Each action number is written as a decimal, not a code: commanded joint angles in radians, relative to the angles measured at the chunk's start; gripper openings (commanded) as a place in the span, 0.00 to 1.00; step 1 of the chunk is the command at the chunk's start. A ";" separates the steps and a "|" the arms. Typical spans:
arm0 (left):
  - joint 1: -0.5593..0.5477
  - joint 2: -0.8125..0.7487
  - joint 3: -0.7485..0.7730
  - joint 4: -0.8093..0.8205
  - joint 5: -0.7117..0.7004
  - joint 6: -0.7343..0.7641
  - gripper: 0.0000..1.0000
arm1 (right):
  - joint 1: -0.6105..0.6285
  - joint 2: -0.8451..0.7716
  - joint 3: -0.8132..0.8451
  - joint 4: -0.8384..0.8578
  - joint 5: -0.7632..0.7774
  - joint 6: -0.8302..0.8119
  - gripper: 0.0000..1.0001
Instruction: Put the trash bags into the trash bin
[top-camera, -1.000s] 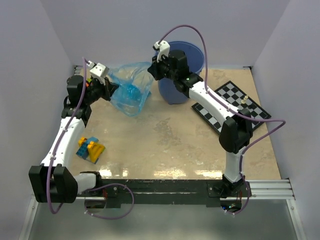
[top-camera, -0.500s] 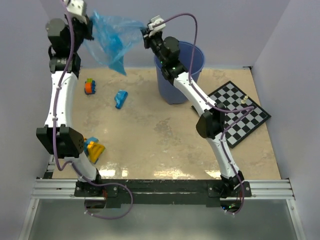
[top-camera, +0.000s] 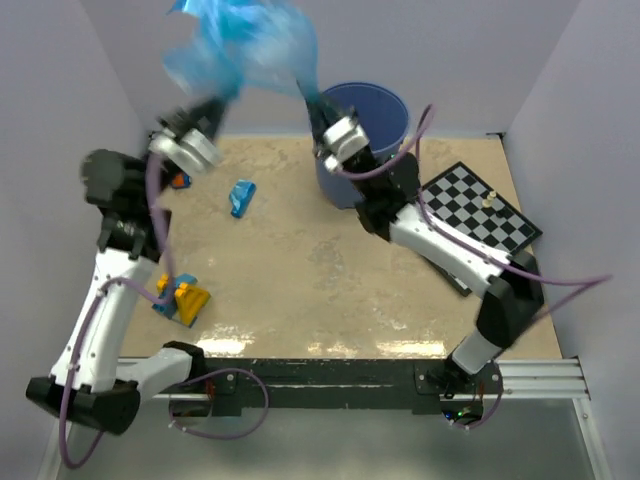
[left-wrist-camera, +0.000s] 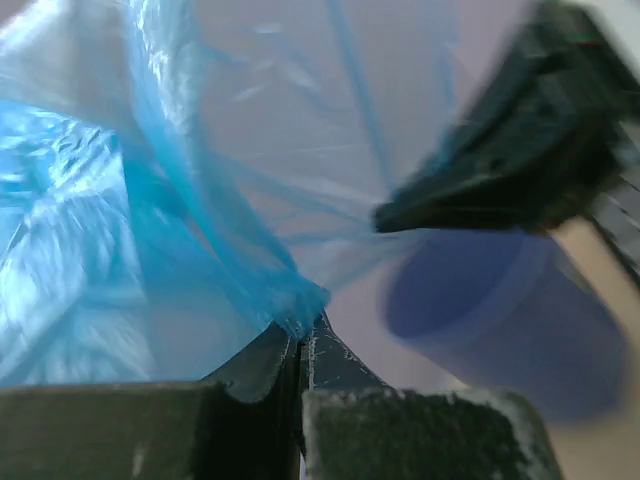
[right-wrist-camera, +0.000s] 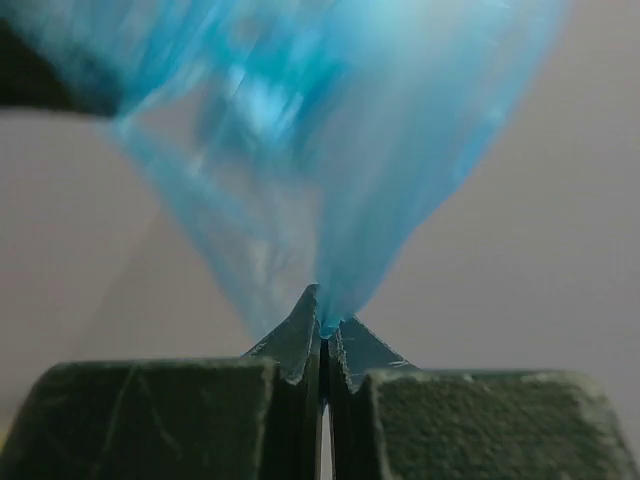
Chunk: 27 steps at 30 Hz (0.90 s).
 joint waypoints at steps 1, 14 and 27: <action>-0.096 -0.091 -0.410 -1.109 0.271 0.701 0.00 | -0.127 -0.295 -0.647 -0.831 -0.295 -0.372 0.00; -0.062 -0.335 -0.593 -0.722 0.007 -0.195 0.00 | -0.158 -0.481 -0.517 -0.998 -0.236 0.171 0.00; 0.266 0.393 0.289 -0.570 -0.432 -0.504 0.00 | -0.195 0.748 1.284 -1.077 0.073 0.352 0.00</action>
